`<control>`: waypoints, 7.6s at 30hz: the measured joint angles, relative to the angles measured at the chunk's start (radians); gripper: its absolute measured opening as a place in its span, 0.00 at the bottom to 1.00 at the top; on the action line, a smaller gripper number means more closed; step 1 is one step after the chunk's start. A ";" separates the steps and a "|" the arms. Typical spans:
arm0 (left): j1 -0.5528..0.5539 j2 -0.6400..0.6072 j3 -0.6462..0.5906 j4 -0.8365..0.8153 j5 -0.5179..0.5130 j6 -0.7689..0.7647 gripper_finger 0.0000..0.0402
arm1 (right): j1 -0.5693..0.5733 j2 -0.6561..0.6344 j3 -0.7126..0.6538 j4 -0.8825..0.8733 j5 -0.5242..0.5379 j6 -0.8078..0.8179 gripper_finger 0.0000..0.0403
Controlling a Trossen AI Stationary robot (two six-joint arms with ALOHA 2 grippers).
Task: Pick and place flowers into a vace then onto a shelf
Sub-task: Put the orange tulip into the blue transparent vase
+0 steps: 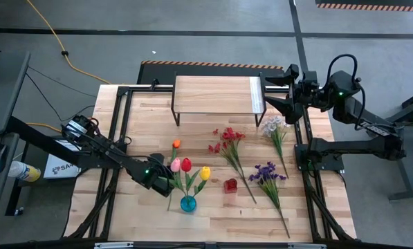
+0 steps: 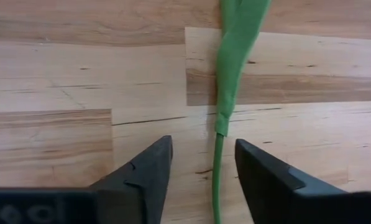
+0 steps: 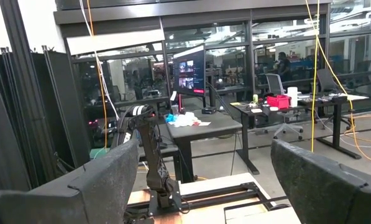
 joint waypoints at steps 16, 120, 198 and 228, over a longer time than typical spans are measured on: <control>-0.002 0.001 -0.004 -0.019 0.016 -0.007 0.05 | 0.000 0.000 0.000 0.000 0.000 0.001 0.88; -0.513 -0.008 1.060 -0.889 -0.900 0.087 0.05 | 0.000 0.000 0.000 -0.020 -0.017 0.130 0.88; -0.263 0.378 0.964 -0.132 -1.181 0.976 0.05 | 0.000 0.002 0.000 -0.045 0.003 0.073 0.88; -0.241 0.384 0.983 -0.104 -1.180 0.961 0.05 | 0.000 0.002 0.000 -0.046 0.004 0.066 0.88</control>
